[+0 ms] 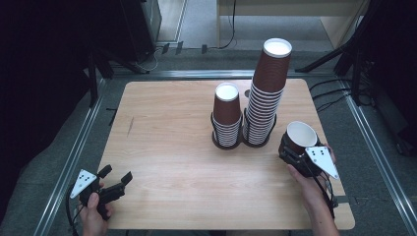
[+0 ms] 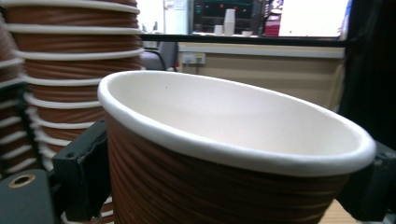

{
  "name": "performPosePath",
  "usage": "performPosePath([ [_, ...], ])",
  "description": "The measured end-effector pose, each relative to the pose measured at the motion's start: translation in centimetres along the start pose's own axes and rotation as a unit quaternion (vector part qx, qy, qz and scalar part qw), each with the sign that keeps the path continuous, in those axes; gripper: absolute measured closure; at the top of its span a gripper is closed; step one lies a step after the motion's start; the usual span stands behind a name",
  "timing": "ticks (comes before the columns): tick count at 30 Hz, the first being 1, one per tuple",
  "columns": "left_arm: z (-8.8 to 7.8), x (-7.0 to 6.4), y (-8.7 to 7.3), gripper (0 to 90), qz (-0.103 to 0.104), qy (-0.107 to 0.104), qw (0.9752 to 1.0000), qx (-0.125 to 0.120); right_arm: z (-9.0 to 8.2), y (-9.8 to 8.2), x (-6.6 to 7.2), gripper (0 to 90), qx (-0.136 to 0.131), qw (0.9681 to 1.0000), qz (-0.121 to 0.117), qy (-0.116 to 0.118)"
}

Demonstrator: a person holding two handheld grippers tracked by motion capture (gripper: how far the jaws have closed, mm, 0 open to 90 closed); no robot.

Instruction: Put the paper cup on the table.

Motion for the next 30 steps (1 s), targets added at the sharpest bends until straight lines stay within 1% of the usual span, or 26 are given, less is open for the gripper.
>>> performPosePath([
  [2, 0.1, -0.1, 0.0, 9.5, 0.003, 0.0, 1.0, 0.003, 0.4, 0.0, -0.3, 8.8, -0.003, 0.9999, -0.008, -0.01],
  [5, 0.2, -0.2, -0.1, 9.5, 0.006, 0.0, 1.0, 0.005, 0.9, -0.2, -0.6, 8.8, -0.004, 0.9999, -0.004, -0.016],
  [7, 0.2, -0.2, -0.2, 9.5, 0.008, -0.002, 1.0, 0.006, 1.3, -0.3, -0.7, 8.8, -0.009, 0.9997, -0.016, -0.017],
  [9, 0.2, -0.2, -0.2, 9.5, 0.006, -0.006, 0.9999, 0.006, 1.6, -0.5, -0.6, 8.8, -0.009, 0.9997, -0.02, -0.014],
  [10, 0.1, -0.2, -0.2, 9.5, 0.005, -0.006, 1.0, 0.005, 1.9, -0.7, -0.8, 8.8, -0.007, 0.9994, -0.027, -0.019],
  [11, 0.1, -0.2, -0.3, 9.5, 0.006, -0.007, 0.9999, 0.005, 2.1, -0.8, -0.9, 8.8, -0.005, 0.9993, -0.029, -0.024],
  [13, 0.1, -0.2, -0.3, 9.5, 0.008, -0.007, 0.9999, 0.004, 2.6, -0.9, -1.2, 8.8, -0.003, 0.999, -0.025, -0.036],
  [16, 0.2, -0.4, -0.3, 9.5, 0.013, -0.005, 0.9999, 0.005, 3.3, -1.1, -1.7, 8.8, 0.001, 0.9991, -0.01, -0.042],
  [20, 0.2, -0.5, -0.4, 9.5, 0.021, -0.004, 0.9997, 0.007, 4.4, -1.1, -1.9, 8.8, 0.006, 0.9988, -0.016, -0.046],
  [22, 0.3, -0.6, -0.4, 9.5, 0.022, -0.003, 0.9997, 0.007, 4.7, -1.3, -2.0, 8.7, 0.014, 0.9985, -0.016, -0.05],
  [25, 0.3, -0.5, -0.4, 9.5, 0.022, -0.004, 0.9997, 0.008, 5.2, -1.7, -2.2, 8.7, 0.03, 0.9974, -0.024, -0.061],
  [30, 0.3, -0.5, -0.4, 9.6, 0.022, -0.005, 0.9997, 0.009, 5.6, -2.4, -2.4, 8.7, 0.05, 0.9959, -0.036, -0.067],
])
Point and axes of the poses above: each handheld gripper's, and its own axes: z roughly forward along the jaws, y roughly out of its top, x roughly to its left, the point moved 3 cm from there along z, roughly forward along the jaws, and after that the axes turned 5 degrees about y, right-handed, at the moved point
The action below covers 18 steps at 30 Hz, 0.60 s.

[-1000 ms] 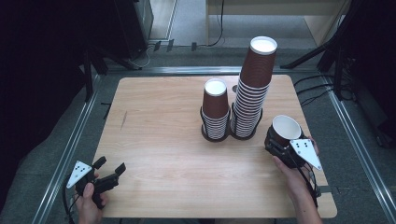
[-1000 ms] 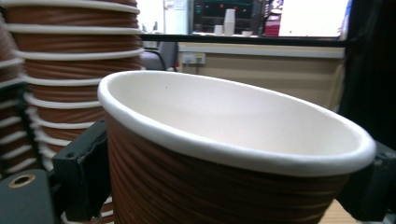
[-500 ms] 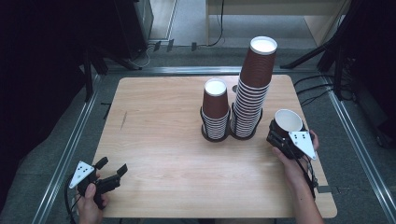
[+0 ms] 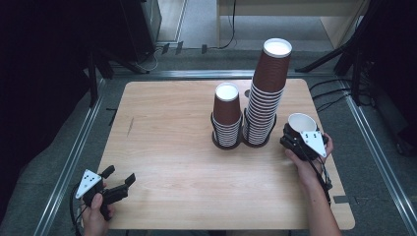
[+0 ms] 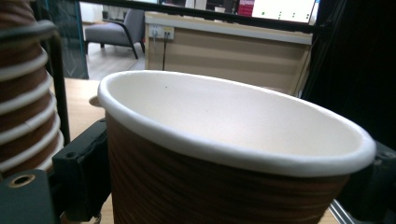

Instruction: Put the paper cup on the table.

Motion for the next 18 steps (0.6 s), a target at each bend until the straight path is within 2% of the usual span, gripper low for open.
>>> performPosePath([
  [3, 0.0, 0.0, 0.0, 9.6, 0.0, 0.0, 1.0, 0.0, 0.0, -0.2, -0.1, 8.7, 0.001, 1.0, -0.005, -0.002],
  [5, 0.0, 0.0, 0.0, 9.5, 0.0, 0.0, 1.0, 0.0, -0.1, -0.3, -0.2, 8.7, 0.0, 1.0, -0.001, -0.001],
  [13, 0.1, 0.0, 0.0, 9.6, 0.0, 0.001, 1.0, 0.004, -0.7, -0.2, -0.5, 8.5, 0.003, 0.9989, 0.042, 0.023],
  [18, 0.1, -0.1, 0.0, 9.5, 0.001, 0.001, 1.0, 0.005, -1.1, -0.2, -0.4, 6.2, 0.008, 0.9984, 0.044, 0.034],
])
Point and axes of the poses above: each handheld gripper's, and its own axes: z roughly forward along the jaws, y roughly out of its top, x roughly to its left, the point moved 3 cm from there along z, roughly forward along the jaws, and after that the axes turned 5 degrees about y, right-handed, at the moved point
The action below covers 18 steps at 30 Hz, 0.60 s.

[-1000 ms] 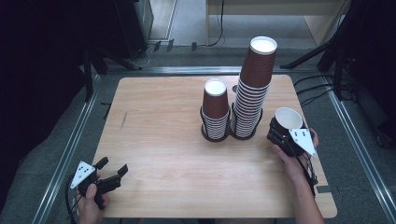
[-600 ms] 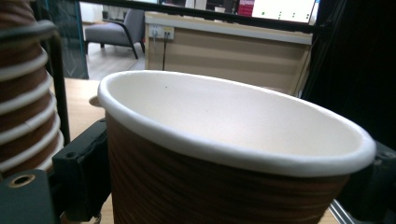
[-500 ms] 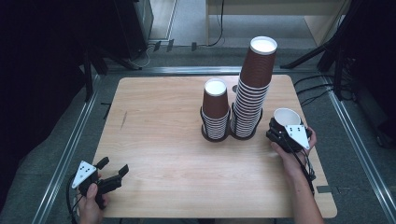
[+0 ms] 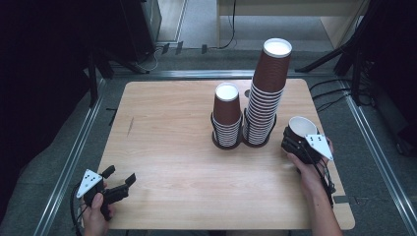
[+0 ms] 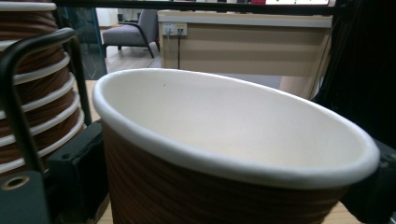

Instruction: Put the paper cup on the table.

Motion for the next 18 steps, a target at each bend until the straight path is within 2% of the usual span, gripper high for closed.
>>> performPosePath([
  [3, 0.0, 0.0, 0.0, 9.6, 0.001, -0.001, 1.0, 0.001, -0.2, 0.1, 0.2, 0.0, 0.003, 0.9999, 0.004, 0.01],
  [13, 0.0, 0.0, 0.0, 9.6, 0.0, -0.002, 1.0, 0.001, -1.3, 0.8, 0.2, 0.0, 0.012, 0.9989, 0.041, 0.02],
  [18, 0.0, 0.0, 0.0, 9.6, 0.001, -0.001, 1.0, 0.001, -2.3, 0.9, 0.2, 0.0, 0.004, 0.9989, 0.03, 0.034],
])
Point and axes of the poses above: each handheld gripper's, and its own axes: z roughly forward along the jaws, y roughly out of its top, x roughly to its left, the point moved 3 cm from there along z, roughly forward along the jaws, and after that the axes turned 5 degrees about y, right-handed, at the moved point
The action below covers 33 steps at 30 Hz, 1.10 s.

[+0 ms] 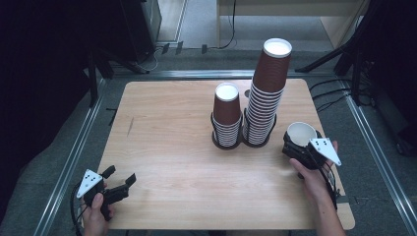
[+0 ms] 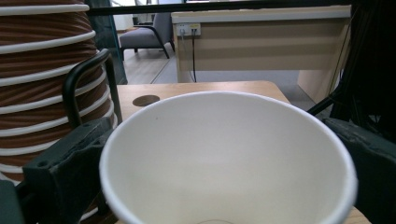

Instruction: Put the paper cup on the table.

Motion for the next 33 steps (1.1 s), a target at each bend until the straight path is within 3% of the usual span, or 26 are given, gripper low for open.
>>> performPosePath([
  [6, 0.0, 0.0, 0.0, 9.6, 0.001, 0.001, 1.0, 0.001, -1.1, 0.2, 0.0, 0.0, -0.007, 0.9999, 0.005, 0.009],
  [24, 0.0, 0.0, 0.0, 9.5, 0.001, 0.001, 1.0, 0.001, -3.9, 0.4, 0.0, 0.0, -0.01, 0.9996, -0.011, 0.026],
  [33, 0.0, -0.1, 0.0, 9.6, 0.002, 0.002, 1.0, 0.001, -5.6, 0.3, -0.8, 0.0, -0.009, 0.9993, -0.019, 0.03],
])
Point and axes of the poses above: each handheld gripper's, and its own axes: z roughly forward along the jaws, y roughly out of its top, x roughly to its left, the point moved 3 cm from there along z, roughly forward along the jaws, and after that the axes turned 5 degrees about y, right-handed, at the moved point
